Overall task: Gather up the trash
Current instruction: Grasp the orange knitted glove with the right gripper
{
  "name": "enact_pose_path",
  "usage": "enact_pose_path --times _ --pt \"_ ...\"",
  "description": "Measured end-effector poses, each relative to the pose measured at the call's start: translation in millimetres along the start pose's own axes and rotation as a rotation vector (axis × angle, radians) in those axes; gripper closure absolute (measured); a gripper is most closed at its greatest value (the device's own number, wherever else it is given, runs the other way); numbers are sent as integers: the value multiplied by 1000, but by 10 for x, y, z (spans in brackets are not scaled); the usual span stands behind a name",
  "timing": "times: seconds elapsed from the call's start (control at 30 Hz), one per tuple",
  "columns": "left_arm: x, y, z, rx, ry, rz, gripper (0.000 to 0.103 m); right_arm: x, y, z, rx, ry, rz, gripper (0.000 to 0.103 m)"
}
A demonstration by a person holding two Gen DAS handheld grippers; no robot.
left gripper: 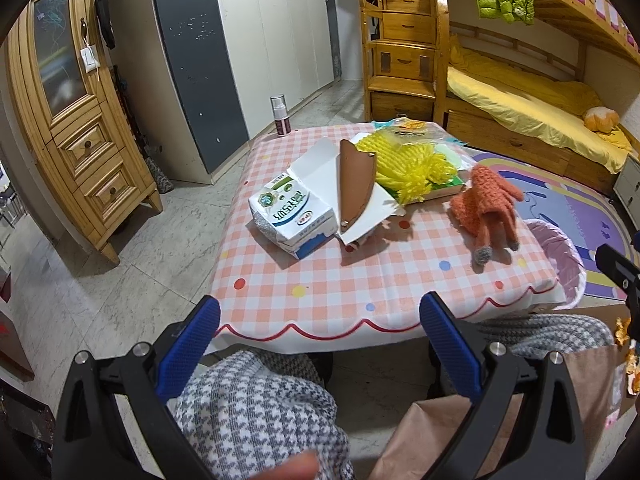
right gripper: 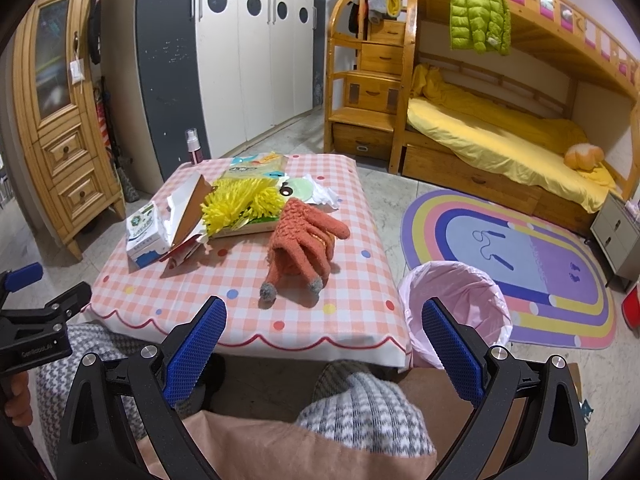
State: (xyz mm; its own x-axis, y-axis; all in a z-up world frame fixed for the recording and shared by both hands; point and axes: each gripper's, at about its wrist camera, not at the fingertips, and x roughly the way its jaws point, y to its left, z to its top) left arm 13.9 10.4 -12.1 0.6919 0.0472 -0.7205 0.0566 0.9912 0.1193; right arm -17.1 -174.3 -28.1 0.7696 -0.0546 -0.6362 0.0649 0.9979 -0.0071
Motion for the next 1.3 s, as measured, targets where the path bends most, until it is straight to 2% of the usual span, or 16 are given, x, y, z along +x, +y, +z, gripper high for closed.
enact_pose_path --times 0.13,0.23,0.5,0.6,0.67,0.8,0.83,0.87,0.97,1.13,1.3 --pt "169 39 22 -17 13 -27 6 236 -20 89 10 6 4 6" --pt "322 74 41 -27 35 -25 6 448 31 144 5 -21 45 6" --pt "706 263 124 -81 61 32 6 1143 301 310 -53 87 15 8" --pt "834 331 151 -88 94 18 6 1322 379 353 -86 79 -16 13" --pt "888 348 172 -85 101 9 6 1413 408 374 -101 87 -28 34" --pt "962 324 223 -61 82 44 6 1618 416 393 -112 118 -47 34" --pt "987 303 235 -42 77 71 6 1652 415 391 -118 123 -52 39" --pt "1008 279 243 -23 75 92 6 1665 404 392 -117 130 -54 58" --pt "1046 271 229 -11 91 102 6 1547 307 438 -68 101 -6 87" --pt "954 421 211 -72 102 62 6 1086 103 641 10 -6 73 88" --pt "804 579 177 -148 87 13 6 581 5 788 37 -99 108 88"
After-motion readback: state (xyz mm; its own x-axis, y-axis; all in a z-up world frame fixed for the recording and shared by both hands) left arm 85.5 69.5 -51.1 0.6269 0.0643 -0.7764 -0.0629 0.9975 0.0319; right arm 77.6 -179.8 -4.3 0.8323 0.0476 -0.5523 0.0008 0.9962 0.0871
